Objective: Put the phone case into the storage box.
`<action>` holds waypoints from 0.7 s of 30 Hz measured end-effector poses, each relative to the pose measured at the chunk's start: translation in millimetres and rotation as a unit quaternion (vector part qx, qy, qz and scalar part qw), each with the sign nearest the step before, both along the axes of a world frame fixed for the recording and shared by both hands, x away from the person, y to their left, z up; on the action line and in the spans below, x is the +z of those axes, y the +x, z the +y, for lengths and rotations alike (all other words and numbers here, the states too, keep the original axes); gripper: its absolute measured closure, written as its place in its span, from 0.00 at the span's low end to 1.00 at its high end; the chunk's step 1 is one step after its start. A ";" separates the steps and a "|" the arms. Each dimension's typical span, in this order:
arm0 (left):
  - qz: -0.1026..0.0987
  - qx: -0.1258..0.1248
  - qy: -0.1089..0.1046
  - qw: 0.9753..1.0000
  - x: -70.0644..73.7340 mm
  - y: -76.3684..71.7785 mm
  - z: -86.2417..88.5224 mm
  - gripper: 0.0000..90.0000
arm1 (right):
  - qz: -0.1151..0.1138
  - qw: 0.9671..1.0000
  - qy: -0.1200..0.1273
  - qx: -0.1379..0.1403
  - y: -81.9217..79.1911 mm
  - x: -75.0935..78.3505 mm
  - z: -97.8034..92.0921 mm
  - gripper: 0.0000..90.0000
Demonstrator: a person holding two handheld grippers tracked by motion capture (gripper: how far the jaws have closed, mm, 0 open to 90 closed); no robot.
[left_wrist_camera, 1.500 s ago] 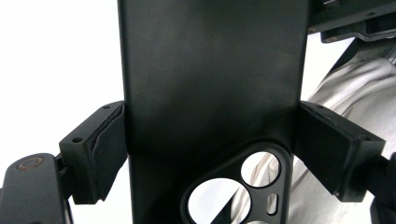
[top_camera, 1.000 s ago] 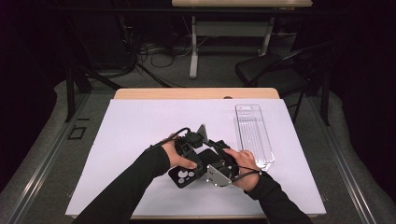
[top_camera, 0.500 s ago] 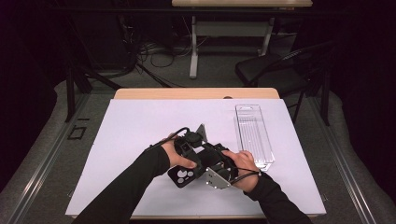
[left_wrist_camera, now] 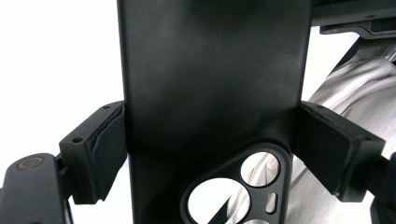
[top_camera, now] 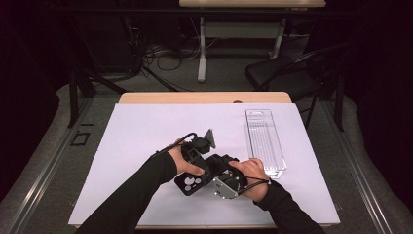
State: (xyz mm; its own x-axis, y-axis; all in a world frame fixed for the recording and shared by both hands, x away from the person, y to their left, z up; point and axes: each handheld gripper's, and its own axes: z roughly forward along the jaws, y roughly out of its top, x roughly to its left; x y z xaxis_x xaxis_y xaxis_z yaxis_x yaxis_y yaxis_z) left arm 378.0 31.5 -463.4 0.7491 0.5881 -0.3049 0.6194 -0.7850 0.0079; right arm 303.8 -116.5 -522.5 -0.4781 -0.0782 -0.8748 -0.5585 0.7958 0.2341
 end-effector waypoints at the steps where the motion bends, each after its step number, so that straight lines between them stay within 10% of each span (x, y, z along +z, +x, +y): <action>1: 0.000 0.000 0.001 1.000 0.0 0.0 -0.1 0.16 | 0.000 1.000 -0.001 0.001 -0.1 -0.4 -0.1 0.59; 21: 0.005 0.001 0.002 1.000 -1.1 1.5 2.5 0.16 | -0.016 1.000 -0.012 0.012 -2.9 -2.7 0.9 0.67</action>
